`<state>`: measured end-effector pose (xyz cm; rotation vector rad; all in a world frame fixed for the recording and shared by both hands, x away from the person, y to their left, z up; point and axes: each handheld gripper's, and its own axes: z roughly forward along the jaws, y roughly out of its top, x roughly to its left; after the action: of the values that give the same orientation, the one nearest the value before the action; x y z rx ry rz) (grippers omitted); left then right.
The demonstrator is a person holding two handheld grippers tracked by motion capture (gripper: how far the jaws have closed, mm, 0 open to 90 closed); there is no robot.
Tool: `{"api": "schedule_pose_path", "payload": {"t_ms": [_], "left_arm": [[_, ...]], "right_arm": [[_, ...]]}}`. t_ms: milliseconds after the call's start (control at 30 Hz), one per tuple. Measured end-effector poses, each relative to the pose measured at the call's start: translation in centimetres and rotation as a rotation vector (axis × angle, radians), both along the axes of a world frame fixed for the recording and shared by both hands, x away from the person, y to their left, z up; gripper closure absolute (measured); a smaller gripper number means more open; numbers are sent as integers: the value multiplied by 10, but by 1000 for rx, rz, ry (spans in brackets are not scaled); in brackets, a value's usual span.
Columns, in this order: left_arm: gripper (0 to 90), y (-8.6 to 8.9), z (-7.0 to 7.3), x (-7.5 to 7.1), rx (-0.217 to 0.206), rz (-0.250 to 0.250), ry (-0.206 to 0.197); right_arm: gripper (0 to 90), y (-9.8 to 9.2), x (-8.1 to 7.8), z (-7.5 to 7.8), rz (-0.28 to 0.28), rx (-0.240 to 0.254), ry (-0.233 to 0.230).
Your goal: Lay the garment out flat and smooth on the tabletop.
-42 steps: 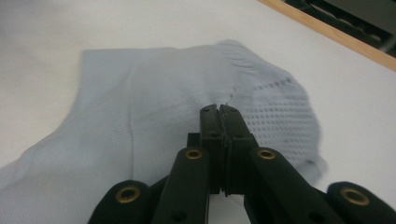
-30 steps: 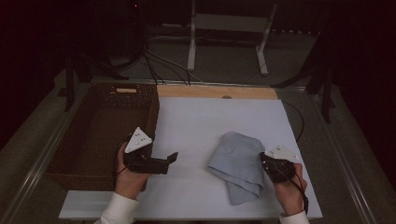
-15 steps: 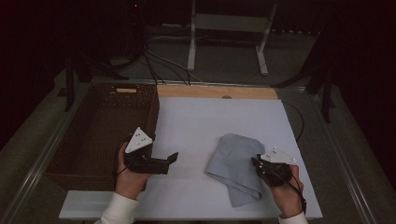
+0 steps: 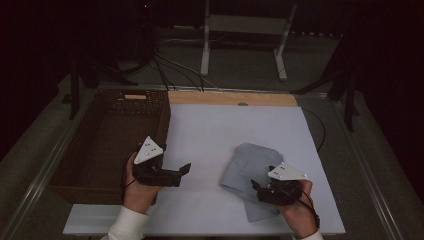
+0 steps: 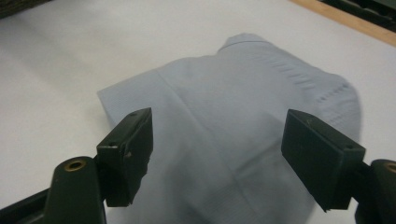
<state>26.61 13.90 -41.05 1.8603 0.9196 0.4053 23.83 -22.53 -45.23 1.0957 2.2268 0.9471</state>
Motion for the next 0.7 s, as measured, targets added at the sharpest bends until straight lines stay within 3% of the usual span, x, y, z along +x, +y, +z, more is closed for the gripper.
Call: {"api": "schedule_pose_path", "payload": {"t_ms": [267, 400, 600, 700], "left_arm": [[3, 0, 0, 0, -1, -1, 1], [2, 0, 0, 0, -4, -2, 2], [2, 0, 0, 0, -6, -3, 4], [2, 1, 0, 0, -11, -2, 7]], "right_arm": [[231, 13, 13, -14, 1, -61, 32], [256, 15, 16, -21, 0, -128, 33], [399, 16, 18, -28, -4, -192, 55], [538, 17, 17, -29, 3, -218, 51]]}}
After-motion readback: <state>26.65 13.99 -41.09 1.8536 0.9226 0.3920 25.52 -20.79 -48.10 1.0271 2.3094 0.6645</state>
